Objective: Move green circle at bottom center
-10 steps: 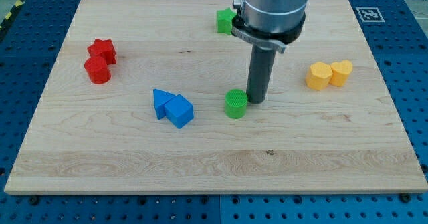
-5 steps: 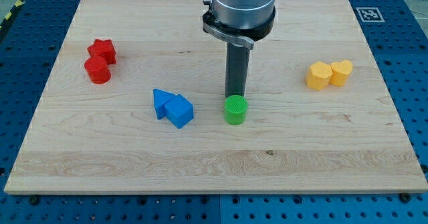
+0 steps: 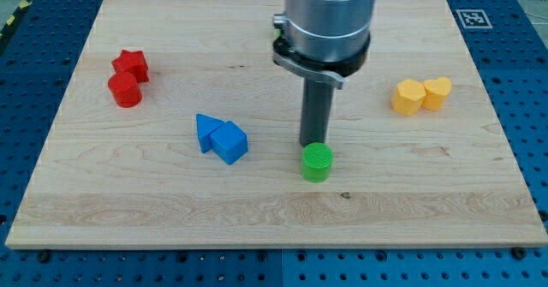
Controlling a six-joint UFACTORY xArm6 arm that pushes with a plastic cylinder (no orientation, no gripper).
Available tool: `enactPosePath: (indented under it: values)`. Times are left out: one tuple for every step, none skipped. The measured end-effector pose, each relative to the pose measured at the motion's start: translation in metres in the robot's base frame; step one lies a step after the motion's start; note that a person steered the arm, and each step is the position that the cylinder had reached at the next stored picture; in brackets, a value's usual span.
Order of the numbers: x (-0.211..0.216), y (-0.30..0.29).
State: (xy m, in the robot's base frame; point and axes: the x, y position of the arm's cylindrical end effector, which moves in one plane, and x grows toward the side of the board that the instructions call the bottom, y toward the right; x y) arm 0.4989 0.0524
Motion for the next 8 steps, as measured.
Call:
enactPosePath:
  values:
    - [0.017,0.011]
    - [0.045,0.006]
    - [0.049,0.006]
    - [0.049,0.019]
    - [0.049,0.036]
    - [0.057,0.033]
    - [0.067,0.02]
    - [0.067,0.014]
